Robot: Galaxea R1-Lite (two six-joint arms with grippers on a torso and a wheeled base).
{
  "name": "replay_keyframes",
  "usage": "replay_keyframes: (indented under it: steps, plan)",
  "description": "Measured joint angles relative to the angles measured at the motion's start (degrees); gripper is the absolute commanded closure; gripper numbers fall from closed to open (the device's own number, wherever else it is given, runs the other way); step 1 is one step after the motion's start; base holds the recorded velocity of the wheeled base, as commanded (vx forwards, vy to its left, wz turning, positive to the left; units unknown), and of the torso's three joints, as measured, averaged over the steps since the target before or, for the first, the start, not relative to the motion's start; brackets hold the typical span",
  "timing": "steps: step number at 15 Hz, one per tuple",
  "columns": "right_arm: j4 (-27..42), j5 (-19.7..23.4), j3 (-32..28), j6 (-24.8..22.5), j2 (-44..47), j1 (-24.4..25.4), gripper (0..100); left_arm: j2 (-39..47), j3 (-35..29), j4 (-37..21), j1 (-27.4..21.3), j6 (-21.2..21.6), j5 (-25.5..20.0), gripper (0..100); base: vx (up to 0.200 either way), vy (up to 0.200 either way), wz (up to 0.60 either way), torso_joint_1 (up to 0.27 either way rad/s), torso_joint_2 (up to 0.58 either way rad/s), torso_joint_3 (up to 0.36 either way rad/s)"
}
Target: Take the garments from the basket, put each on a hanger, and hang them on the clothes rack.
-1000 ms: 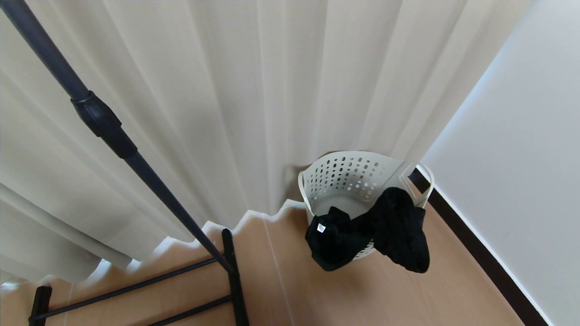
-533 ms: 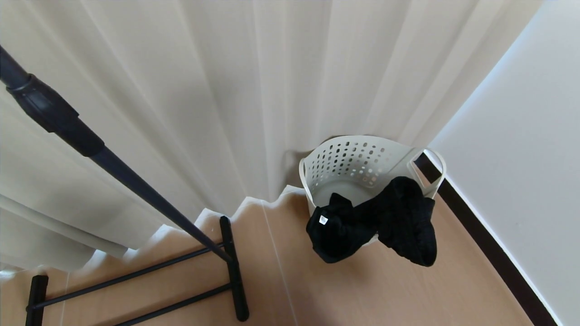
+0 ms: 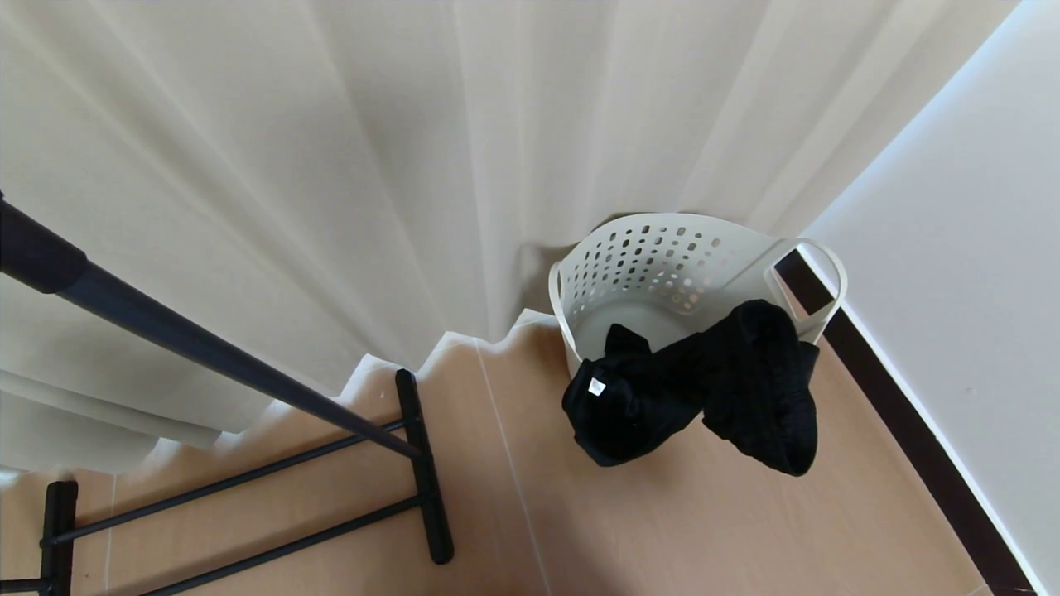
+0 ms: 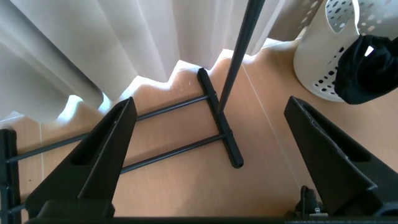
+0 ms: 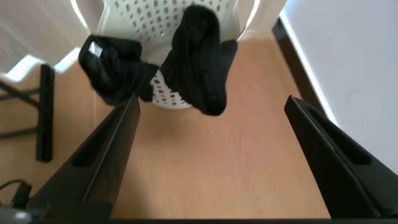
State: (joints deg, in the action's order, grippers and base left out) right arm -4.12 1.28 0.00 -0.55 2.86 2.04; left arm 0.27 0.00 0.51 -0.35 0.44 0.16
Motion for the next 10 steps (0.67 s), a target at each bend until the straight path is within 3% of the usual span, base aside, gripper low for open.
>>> replay_keyframes:
  steps: [3,7,9,10]
  plan:
    - [-0.6,-0.1,-0.5,-0.1,9.4,5.4,0,0.0,0.0,0.0,0.0,0.0,0.0,0,0.000,0.000,0.00,-0.001,0.00,-0.019]
    - [-2.3,-0.3,-9.5,-1.9,31.2,9.4,0,0.0,0.0,0.0,0.0,0.1,0.0,0,0.000,0.000,0.00,0.000,0.00,0.000]
    - [-3.8,-0.4,-16.1,-6.6,43.4,10.0,0,0.0,0.0,0.0,0.0,0.1,0.0,0,0.000,0.000,0.00,0.000,0.00,0.000]
    - [-4.4,-0.4,-20.4,-11.3,49.7,10.1,0,0.0,0.0,0.0,0.0,0.1,0.0,0,0.000,0.000,0.00,0.000,0.00,0.000]
